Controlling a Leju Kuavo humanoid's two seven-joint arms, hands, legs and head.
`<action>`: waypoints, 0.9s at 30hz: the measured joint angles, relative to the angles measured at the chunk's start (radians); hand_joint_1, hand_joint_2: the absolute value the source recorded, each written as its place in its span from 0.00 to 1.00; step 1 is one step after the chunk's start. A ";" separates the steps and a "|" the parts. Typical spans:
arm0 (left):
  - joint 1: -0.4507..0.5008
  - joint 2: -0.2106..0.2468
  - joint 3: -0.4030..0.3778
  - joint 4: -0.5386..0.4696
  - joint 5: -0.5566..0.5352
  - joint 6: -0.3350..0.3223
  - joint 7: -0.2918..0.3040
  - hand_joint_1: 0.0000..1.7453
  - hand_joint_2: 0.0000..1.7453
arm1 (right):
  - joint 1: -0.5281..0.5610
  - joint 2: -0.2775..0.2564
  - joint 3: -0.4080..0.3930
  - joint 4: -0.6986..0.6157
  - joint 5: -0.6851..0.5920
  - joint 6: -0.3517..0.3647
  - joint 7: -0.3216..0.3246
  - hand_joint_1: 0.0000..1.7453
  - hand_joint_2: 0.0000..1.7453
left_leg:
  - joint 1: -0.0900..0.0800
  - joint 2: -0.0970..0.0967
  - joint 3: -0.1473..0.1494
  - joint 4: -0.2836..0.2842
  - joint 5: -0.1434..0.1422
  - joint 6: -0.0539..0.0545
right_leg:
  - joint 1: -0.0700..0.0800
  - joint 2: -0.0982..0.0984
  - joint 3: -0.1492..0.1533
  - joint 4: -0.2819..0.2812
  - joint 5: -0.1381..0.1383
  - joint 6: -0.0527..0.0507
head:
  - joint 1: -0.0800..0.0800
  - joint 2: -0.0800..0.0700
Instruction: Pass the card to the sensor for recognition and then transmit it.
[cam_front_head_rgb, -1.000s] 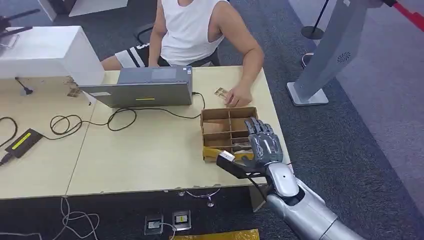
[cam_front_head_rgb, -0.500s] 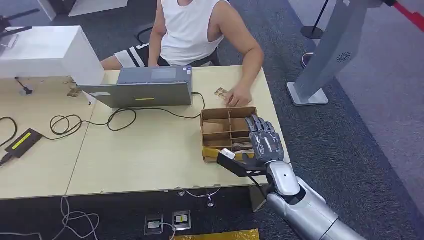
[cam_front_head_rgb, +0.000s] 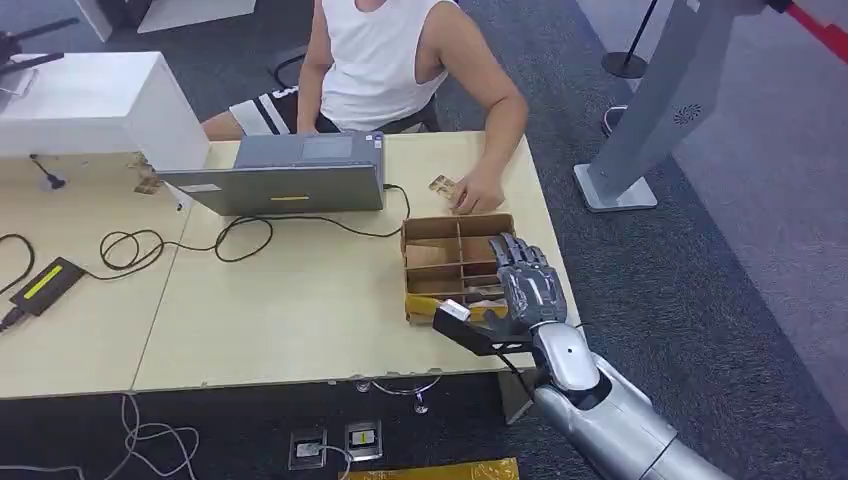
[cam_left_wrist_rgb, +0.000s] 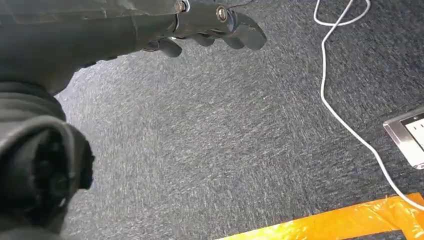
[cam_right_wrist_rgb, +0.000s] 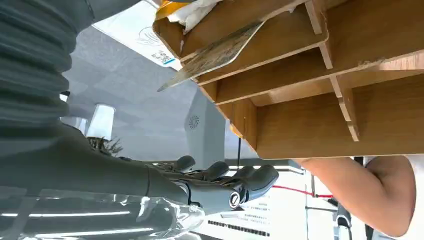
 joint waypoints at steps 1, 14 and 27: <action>0.000 0.000 0.001 0.000 -0.001 0.000 0.000 0.00 0.00 | 0.000 0.000 0.000 0.000 -0.002 0.008 0.000 0.00 1.00 | 0.000 0.000 0.000 0.000 0.000 0.000 | 0.000 0.000 0.000 0.000 0.000 0.000 | 0.000 0.000; 0.000 0.000 0.018 0.000 -0.005 0.000 -0.003 0.00 0.00 | 0.000 0.000 0.000 0.025 -0.026 0.037 -0.002 0.00 1.00 | 0.000 0.000 0.000 0.000 0.000 0.000 | 0.000 0.000 0.000 0.000 0.000 0.000 | 0.000 0.000; 0.000 -0.001 0.036 0.000 -0.017 0.000 -0.008 0.00 0.00 | 0.000 0.002 0.001 0.042 -0.031 0.048 -0.003 0.00 1.00 | 0.000 0.000 0.000 0.000 0.000 0.000 | 0.000 0.000 0.000 0.000 0.000 0.000 | 0.000 0.000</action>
